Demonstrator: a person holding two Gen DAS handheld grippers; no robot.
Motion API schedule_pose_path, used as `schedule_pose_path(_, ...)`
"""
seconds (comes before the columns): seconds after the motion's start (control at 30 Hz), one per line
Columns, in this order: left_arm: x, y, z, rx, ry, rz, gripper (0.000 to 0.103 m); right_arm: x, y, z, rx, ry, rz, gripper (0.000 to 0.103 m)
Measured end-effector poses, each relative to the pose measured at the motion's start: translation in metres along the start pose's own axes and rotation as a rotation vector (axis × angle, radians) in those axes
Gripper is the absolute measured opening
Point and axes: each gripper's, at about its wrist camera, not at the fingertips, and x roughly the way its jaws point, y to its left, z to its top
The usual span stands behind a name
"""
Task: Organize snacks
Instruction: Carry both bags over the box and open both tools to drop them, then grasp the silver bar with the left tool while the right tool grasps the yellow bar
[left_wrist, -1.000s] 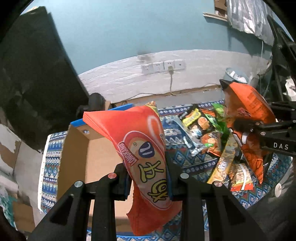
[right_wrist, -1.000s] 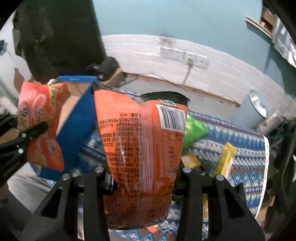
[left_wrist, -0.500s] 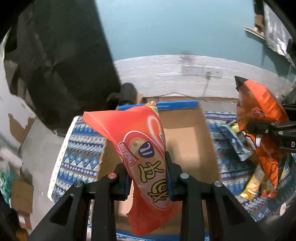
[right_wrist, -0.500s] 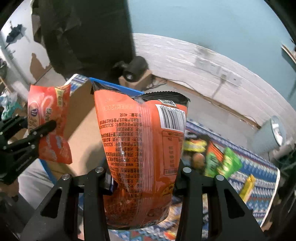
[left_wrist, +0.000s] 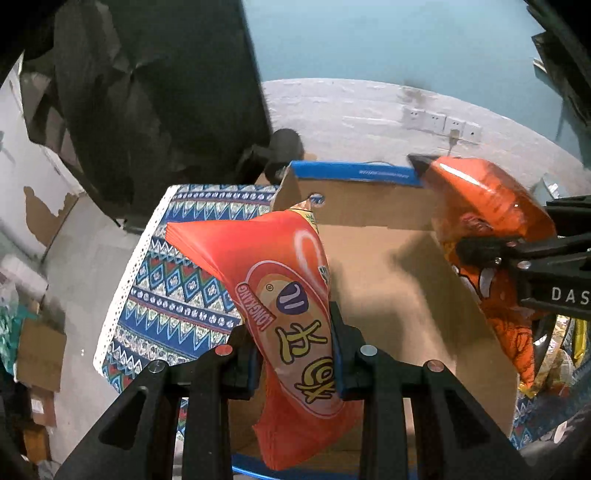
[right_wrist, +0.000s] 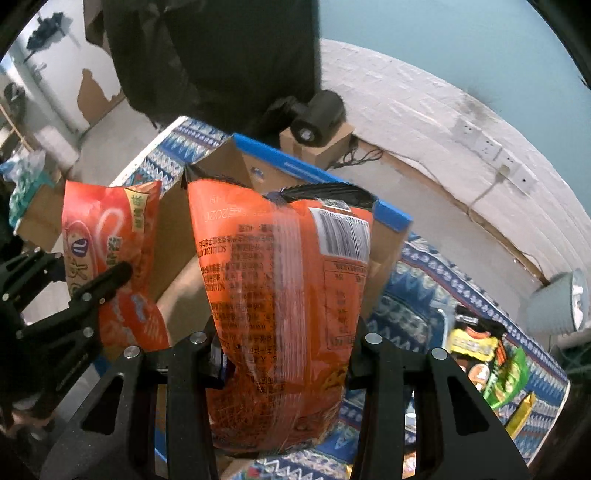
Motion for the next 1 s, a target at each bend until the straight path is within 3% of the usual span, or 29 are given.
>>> schedule_pose_path(0.23, 0.007, -0.004, -0.002, -0.001, 0.050, -0.005, 0.034, 0.014, 0.007, 0.005, 0.005, 0.023, 0.031, 0.044)
schedule_pose_path(0.3, 0.007, -0.007, -0.001, 0.004, 0.058, 0.009, 0.044, 0.015, 0.006, 0.005, 0.019, 0.032, 0.046, 0.045)
schedule_pose_path(0.37, 0.004, -0.008, -0.001, 0.005, 0.046, 0.029, 0.057, 0.011, 0.004, 0.004, 0.033, 0.025, 0.061, 0.055)
schedule_pose_path(0.5, -0.006, -0.011, 0.002, 0.004, 0.021, 0.043, 0.070, -0.003, 0.002, 0.004, 0.045, -0.016, 0.042, 0.064)
schedule_pose_path(0.77, -0.025, -0.032, 0.007, 0.021, -0.016, -0.007, 0.075, -0.029, -0.015, -0.008, 0.040, -0.056, -0.006, 0.072)
schedule_pose_path(1.0, -0.040, -0.064, 0.011, 0.068, -0.039, -0.045, 0.076, -0.050, -0.052, -0.034, 0.077, -0.061, -0.054, 0.072)
